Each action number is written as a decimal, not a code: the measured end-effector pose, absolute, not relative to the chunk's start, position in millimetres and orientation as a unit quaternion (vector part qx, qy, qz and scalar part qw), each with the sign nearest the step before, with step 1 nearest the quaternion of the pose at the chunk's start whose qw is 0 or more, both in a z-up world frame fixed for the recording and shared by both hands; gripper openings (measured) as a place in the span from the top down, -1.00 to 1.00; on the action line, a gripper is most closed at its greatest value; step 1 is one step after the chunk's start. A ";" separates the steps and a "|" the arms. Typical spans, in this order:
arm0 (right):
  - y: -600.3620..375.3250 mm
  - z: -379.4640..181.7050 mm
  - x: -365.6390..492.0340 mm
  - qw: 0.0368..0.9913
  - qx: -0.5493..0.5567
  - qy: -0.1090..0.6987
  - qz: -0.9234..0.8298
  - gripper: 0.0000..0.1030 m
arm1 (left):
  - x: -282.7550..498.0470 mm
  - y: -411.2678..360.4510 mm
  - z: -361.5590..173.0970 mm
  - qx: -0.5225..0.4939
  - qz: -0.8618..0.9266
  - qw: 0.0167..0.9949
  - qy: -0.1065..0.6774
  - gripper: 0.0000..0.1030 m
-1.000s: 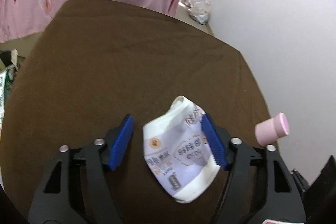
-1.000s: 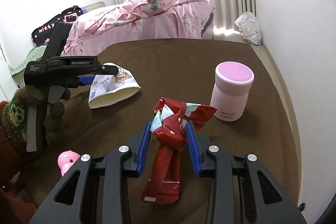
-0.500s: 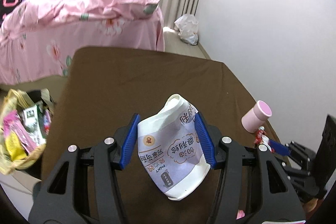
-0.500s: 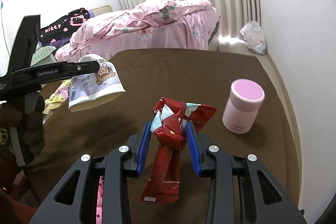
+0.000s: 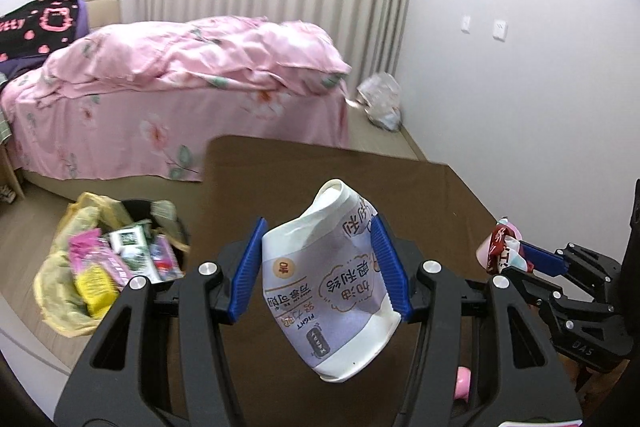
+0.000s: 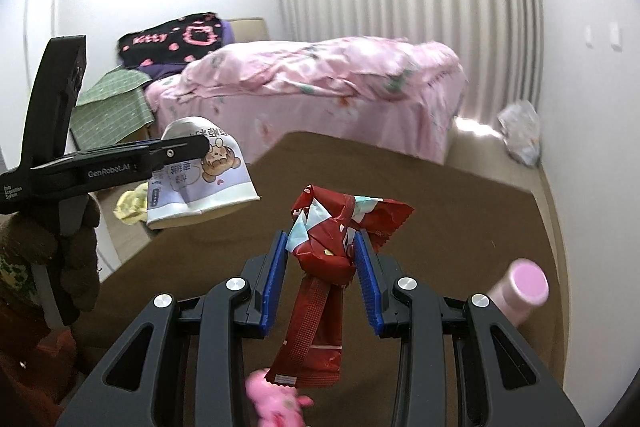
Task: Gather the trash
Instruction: 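Carry the white cup into the yellow bag while the right gripper carries the red wrapper there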
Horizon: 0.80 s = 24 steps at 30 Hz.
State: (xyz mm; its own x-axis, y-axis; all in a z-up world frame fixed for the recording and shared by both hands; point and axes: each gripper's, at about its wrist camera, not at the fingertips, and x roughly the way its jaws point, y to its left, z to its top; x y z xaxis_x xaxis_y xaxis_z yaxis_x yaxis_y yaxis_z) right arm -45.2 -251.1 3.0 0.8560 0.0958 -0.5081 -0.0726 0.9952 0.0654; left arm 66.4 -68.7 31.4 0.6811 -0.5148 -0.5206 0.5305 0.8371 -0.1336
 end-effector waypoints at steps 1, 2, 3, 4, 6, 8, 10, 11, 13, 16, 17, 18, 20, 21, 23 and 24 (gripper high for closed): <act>-244.5 7.7 -44.5 0.964 0.016 0.263 0.048 0.36 | 67.3 -61.3 32.8 0.010 -0.280 0.920 0.276 0.01; -235.4 13.4 -39.9 0.964 0.006 0.260 0.056 0.36 | 68.6 -52.4 34.4 0.005 -0.274 0.923 0.272 0.01; -228.2 18.4 -35.7 0.964 -0.001 0.258 0.064 0.36 | 70.6 -44.7 35.6 0.000 -0.269 0.925 0.269 0.01; -222.6 21.7 -32.7 0.964 -0.005 0.257 0.069 0.36 | 72.7 -35.4 36.6 -0.006 -0.263 0.927 0.267 0.01; -209.1 29.3 -22.9 0.963 -0.016 0.255 0.079 0.36 | 77.3 -19.3 37.5 -0.017 -0.253 0.930 0.266 0.01; -195.1 36.7 -11.0 0.962 -0.024 0.256 0.092 0.36 | 82.1 -3.6 37.6 -0.024 -0.241 0.933 0.266 0.01; -184.2 40.9 -2.0 0.960 -0.030 0.259 0.102 0.36 | 88.5 14.8 35.6 -0.031 -0.223 0.938 0.264 0.01; -177.7 43.0 4.4 0.958 -0.034 0.262 0.109 0.36 | 92.4 24.0 34.6 -0.035 -0.212 0.940 0.263 0.01; -169.0 44.3 14.4 0.956 -0.040 0.267 0.116 0.36 | 101.3 42.9 31.4 -0.045 -0.187 0.946 0.262 0.01; -153.6 43.2 30.1 0.951 -0.050 0.277 0.125 0.36 | 123.4 78.0 21.2 -0.077 -0.135 0.955 0.253 0.01; -148.9 42.7 37.8 0.949 -0.054 0.282 0.128 0.36 | 129.4 88.0 17.4 -0.091 -0.119 0.957 0.247 0.01; -144.6 42.4 43.9 0.948 -0.057 0.285 0.131 0.36 | 136.8 99.4 12.2 -0.110 -0.102 0.960 0.235 0.01; -136.2 42.1 55.8 0.946 -0.065 0.288 0.137 0.36 | 149.3 118.5 -0.8 -0.153 -0.086 0.962 0.209 0.01; -132.5 41.8 60.7 0.945 -0.069 0.288 0.139 0.36 | 156.6 124.8 -10.0 -0.166 -0.080 0.961 0.207 0.01; -123.2 39.9 73.8 0.943 -0.081 0.289 0.145 0.36 | 172.5 130.5 -31.5 -0.174 -0.074 0.953 0.238 0.01; -117.3 38.7 82.0 0.941 -0.087 0.290 0.150 0.36 | 178.8 131.3 -42.5 -0.171 -0.074 0.948 0.259 0.02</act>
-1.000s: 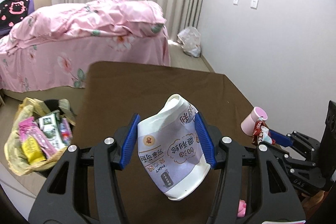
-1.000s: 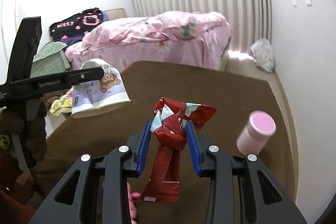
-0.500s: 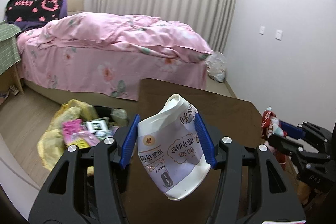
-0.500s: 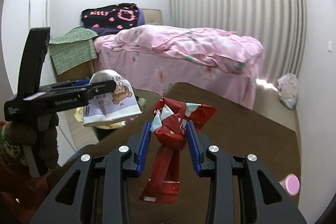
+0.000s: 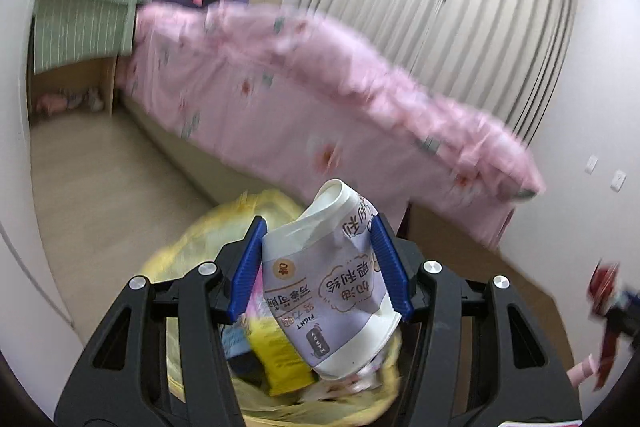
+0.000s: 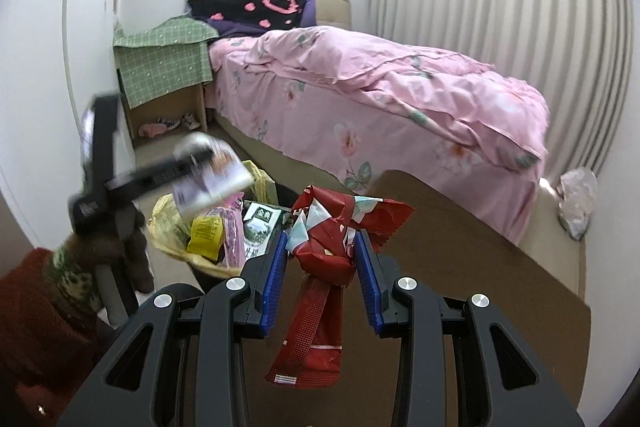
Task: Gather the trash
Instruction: 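Carry the white cup into the yellow bag while the right gripper carries the red wrapper there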
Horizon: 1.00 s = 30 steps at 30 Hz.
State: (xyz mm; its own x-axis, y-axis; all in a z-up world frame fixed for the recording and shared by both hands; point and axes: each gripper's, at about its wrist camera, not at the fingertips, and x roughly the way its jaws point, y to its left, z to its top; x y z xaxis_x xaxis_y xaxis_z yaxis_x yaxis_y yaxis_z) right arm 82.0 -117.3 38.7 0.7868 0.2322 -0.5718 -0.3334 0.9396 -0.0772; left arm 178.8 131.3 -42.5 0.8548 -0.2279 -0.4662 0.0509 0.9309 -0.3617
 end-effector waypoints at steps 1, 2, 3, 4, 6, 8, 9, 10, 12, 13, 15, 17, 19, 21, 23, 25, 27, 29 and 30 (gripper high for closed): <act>-110.9 37.1 91.1 0.939 -0.094 0.291 0.155 0.36 | 182.9 129.7 -52.6 -0.158 -0.068 0.944 0.281 0.10; -106.6 35.2 98.0 0.937 -0.098 0.293 0.160 0.36 | 186.7 126.5 -64.7 -0.133 -0.058 0.939 0.311 0.13; -101.5 32.5 107.4 0.935 -0.103 0.297 0.166 0.36 | 191.6 122.6 -73.0 -0.119 -0.059 0.934 0.332 0.13; -97.1 29.2 118.8 0.932 -0.107 0.301 0.174 0.36 | 192.5 122.1 -81.3 -0.114 -0.063 0.928 0.350 0.13; -87.0 22.1 138.2 0.925 -0.113 0.310 0.191 0.36 | 191.9 121.2 -93.6 -0.115 -0.073 0.916 0.376 0.14; -73.0 8.4 161.6 0.912 -0.113 0.327 0.218 0.36 | 191.8 125.3 -103.9 -0.124 -0.074 0.908 0.393 0.14; -66.4 0.7 171.3 0.905 -0.114 0.338 0.230 0.36 | 194.2 127.6 -104.8 -0.131 -0.070 0.907 0.394 0.14; -60.5 -6.3 180.3 0.899 -0.115 0.348 0.239 0.36 | 195.6 131.2 -104.5 -0.141 -0.068 0.905 0.395 0.14; -45.3 -24.6 197.5 0.885 -0.122 0.367 0.258 0.36 | 195.5 138.7 -105.5 -0.173 -0.073 0.899 0.395 0.15; -41.6 -30.6 201.1 0.881 -0.123 0.373 0.265 0.36 | 194.7 140.8 -105.0 -0.179 -0.071 0.899 0.394 0.15; -31.7 -43.5 209.6 0.868 -0.123 0.389 0.282 0.36 | 191.4 142.2 -103.6 -0.181 -0.066 0.901 0.390 0.14; -25.5 -53.6 216.2 0.861 -0.122 0.399 0.291 0.36 | 191.1 144.0 -102.3 -0.184 -0.058 0.901 0.388 0.14; -21.7 -61.7 222.8 0.854 -0.114 0.411 0.299 0.36 | 191.5 149.9 -102.0 -0.198 -0.051 0.899 0.387 0.14; -20.6 -67.5 228.4 0.849 -0.102 0.421 0.304 0.36 | 194.8 156.5 -101.6 -0.222 -0.046 0.892 0.391 0.14; -18.8 -74.6 236.2 0.844 -0.091 0.432 0.306 0.36 | 197.4 162.5 -98.5 -0.238 -0.036 0.889 0.389 0.14; -17.6 -78.9 242.0 0.840 -0.078 0.438 0.309 0.36 | 199.3 165.0 -92.9 -0.242 -0.029 0.891 0.383 0.14; -17.4 -83.8 247.7 0.827 -0.050 0.453 0.328 0.34 | 200.4 164.9 -87.0 -0.243 -0.027 0.892 0.379 0.07; -17.4 -86.4 250.6 0.821 -0.036 0.462 0.332 0.31 | 200.3 165.5 -82.3 -0.246 -0.027 0.895 0.372 -0.17; -18.4 -86.9 250.3 0.820 -0.031 0.464 0.332 0.25 | 198.8 165.7 -79.5 -0.246 -0.025 0.897 0.367 -0.28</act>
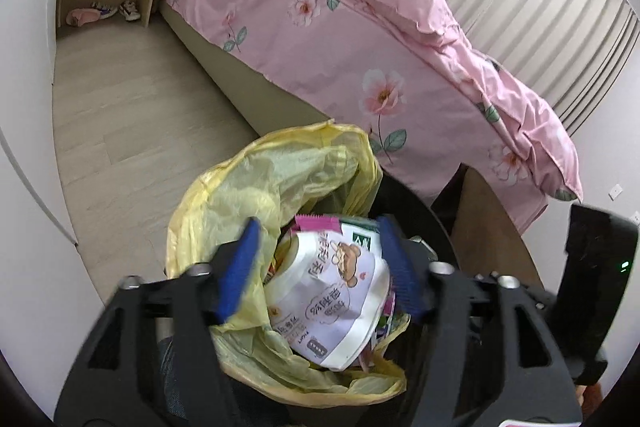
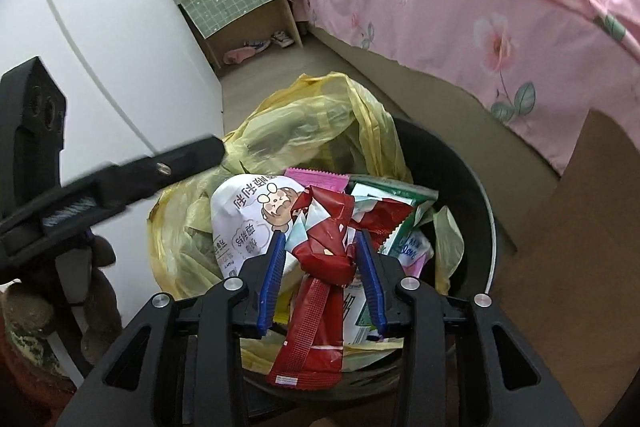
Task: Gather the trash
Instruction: 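Carry the white cup into the yellow bag while the right gripper carries the red wrapper there, then open both grippers and pull them back from the bin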
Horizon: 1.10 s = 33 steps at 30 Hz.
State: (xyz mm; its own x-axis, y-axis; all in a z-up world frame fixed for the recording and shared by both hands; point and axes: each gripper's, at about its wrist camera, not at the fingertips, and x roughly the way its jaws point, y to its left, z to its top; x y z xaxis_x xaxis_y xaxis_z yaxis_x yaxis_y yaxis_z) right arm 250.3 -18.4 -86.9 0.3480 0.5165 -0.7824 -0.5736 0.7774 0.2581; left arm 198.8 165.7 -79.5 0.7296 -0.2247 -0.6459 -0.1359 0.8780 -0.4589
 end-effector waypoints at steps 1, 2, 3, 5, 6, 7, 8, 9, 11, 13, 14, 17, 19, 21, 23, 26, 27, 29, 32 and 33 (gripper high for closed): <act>-20.8 -85.9 248.9 0.821 -0.025 0.463 0.333 0.18 | 197.2 165.8 -76.7 -0.246 -0.026 0.899 0.362 -0.30; -25.2 -83.3 247.1 0.822 -0.014 0.461 0.333 0.06 | 195.6 165.4 -73.5 -0.244 -0.025 0.900 0.359 -0.31; -30.0 -79.8 245.2 0.823 -0.002 0.458 0.334 0.02 | 194.5 164.7 -70.0 -0.241 -0.024 0.902 0.359 -0.35; -37.6 -71.8 240.3 0.825 0.012 0.452 0.339 -0.02 | 190.8 162.7 -61.3 -0.236 -0.021 0.904 0.355 -0.41; -42.3 -65.2 235.9 0.830 0.011 0.445 0.336 -0.05 | 187.6 160.9 -55.3 -0.232 -0.020 0.907 0.351 -0.41; -48.0 -57.3 230.1 0.837 0.005 0.437 0.328 -0.06 | 184.4 158.6 -50.5 -0.228 -0.020 0.909 0.348 -0.41; -54.9 -49.0 223.2 0.845 0.000 0.431 0.317 -0.06 | 179.9 155.4 -43.8 -0.220 -0.022 0.912 0.344 -0.41; -61.1 -41.0 216.8 0.851 -0.002 0.427 0.305 -0.06 | 173.8 151.2 -36.7 -0.209 -0.023 0.916 0.341 -0.41; -74.2 -26.5 199.2 0.864 0.001 0.417 0.282 -0.06 | 158.2 141.4 -24.0 -0.186 -0.019 0.924 0.333 -0.41; -88.6 -14.0 180.8 0.877 0.003 0.407 0.254 -0.06 | 140.0 128.2 -13.4 -0.163 -0.022 0.929 0.330 -0.41; -96.3 -5.9 164.0 0.887 0.003 0.395 0.238 -0.06 | 128.6 119.3 -8.8 -0.148 -0.027 0.932 0.330 -0.41; -109.6 6.6 122.7 0.906 -0.005 0.367 0.209 -0.10 | 92.6 94.8 -0.3 -0.097 -0.038 0.940 0.324 -0.41; -116.1 10.8 90.2 0.914 -0.006 0.351 0.205 -0.11 | 67.8 83.0 1.4 -0.065 -0.032 0.943 0.325 -0.41; -122.4 10.6 62.2 0.921 0.000 0.341 0.190 -0.14 | 49.3 74.6 0.8 -0.046 -0.027 0.941 0.333 -0.41; -123.9 8.3 46.6 0.922 0.000 0.342 0.184 -0.14 | 34.0 67.0 0.1 -0.028 -0.028 0.939 0.340 -0.41; -127.8 6.2 26.6 0.927 0.011 0.336 0.164 -0.14 | 16.9 64.5 1.1 -0.021 -0.021 0.938 0.344 -0.41; -128.2 5.7 22.3 0.927 0.018 0.338 0.164 -0.14 | 12.7 63.4 2.1 -0.017 -0.016 0.939 0.344 -0.41; -127.1 3.6 14.4 0.924 0.026 0.344 0.167 -0.14 | 4.4 60.8 5.1 -0.004 0.000 0.940 0.341 -0.41; -123.6 2.5 4.0 0.924 0.020 0.345 0.165 -0.14 | -2.6 59.9 9.2 0.001 0.007 0.942 0.335 -0.41; -122.5 3.2 1.2 0.925 0.017 0.342 0.163 -0.14 | -4.6 61.5 10.2 -0.001 0.007 0.943 0.334 -0.41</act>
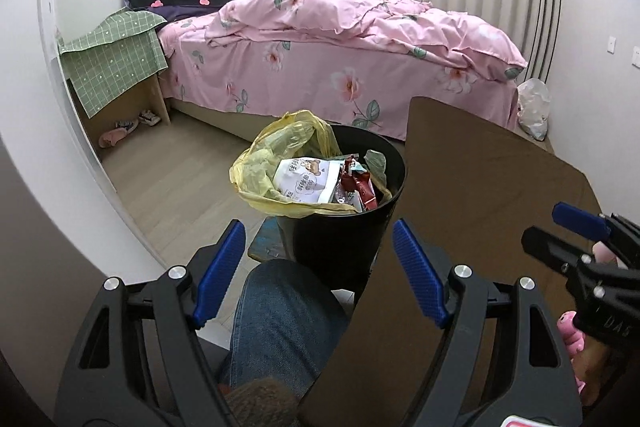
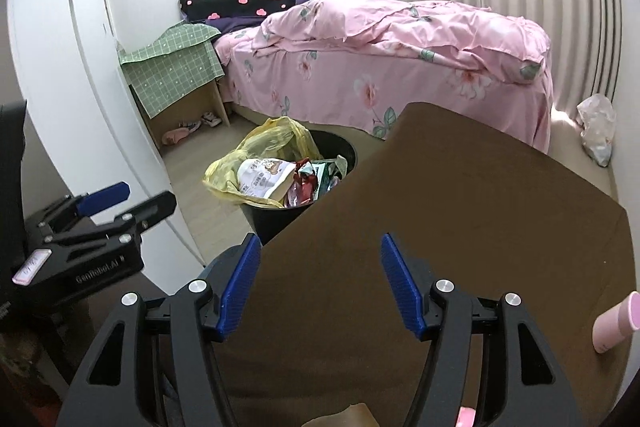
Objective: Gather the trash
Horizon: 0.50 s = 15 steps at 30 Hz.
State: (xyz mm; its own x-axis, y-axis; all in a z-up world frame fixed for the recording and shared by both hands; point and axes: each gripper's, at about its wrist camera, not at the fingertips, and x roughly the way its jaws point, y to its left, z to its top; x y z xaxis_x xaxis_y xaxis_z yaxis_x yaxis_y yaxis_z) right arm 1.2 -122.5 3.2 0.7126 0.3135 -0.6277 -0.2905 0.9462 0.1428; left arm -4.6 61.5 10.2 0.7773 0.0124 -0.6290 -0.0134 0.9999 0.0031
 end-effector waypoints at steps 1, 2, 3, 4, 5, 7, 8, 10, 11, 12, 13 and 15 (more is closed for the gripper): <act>-122.1 3.9 -1.1 0.926 0.014 0.340 0.161 -0.14 | -5.5 62.8 11.6 -0.003 0.007 0.943 0.332 -0.41; -121.9 4.5 -1.4 0.927 0.013 0.339 0.161 -0.14 | -5.9 63.8 13.1 -0.004 0.008 0.944 0.330 -0.41; -121.4 5.2 -2.2 0.927 0.011 0.338 0.159 -0.14 | -6.6 64.7 13.9 -0.006 0.008 0.945 0.328 -0.41; -120.9 6.3 -3.7 0.928 0.009 0.337 0.159 -0.14 | -7.1 65.6 14.6 -0.007 0.008 0.945 0.326 -0.41; -120.3 7.4 -4.3 0.929 0.009 0.335 0.159 -0.14 | -7.7 66.6 15.2 -0.006 0.008 0.946 0.324 -0.41; -118.7 9.2 -5.3 0.929 0.008 0.333 0.161 -0.14 | -8.3 66.7 15.7 -0.007 0.008 0.946 0.323 -0.41; -118.4 9.5 -4.7 0.929 0.008 0.333 0.162 -0.14 | -8.1 67.0 15.9 -0.007 0.008 0.946 0.323 -0.41; -117.6 9.6 -4.8 0.929 0.005 0.333 0.160 -0.14 | -8.1 66.2 15.8 -0.007 0.008 0.946 0.323 -0.41; -117.2 9.5 -4.6 0.929 0.003 0.333 0.159 -0.14 | -8.1 66.2 15.5 -0.006 0.008 0.946 0.325 -0.41; -116.8 9.2 -4.4 0.929 0.001 0.334 0.157 -0.14 | -7.9 65.9 15.0 -0.006 0.006 0.945 0.327 -0.41; -116.3 9.1 -4.1 0.930 -0.001 0.334 0.156 -0.14 | -6.8 65.2 14.6 -0.006 0.005 0.945 0.328 -0.41; -116.3 8.5 -3.7 0.930 -0.004 0.334 0.151 -0.14 | -5.2 63.9 13.5 -0.006 0.001 0.944 0.331 -0.41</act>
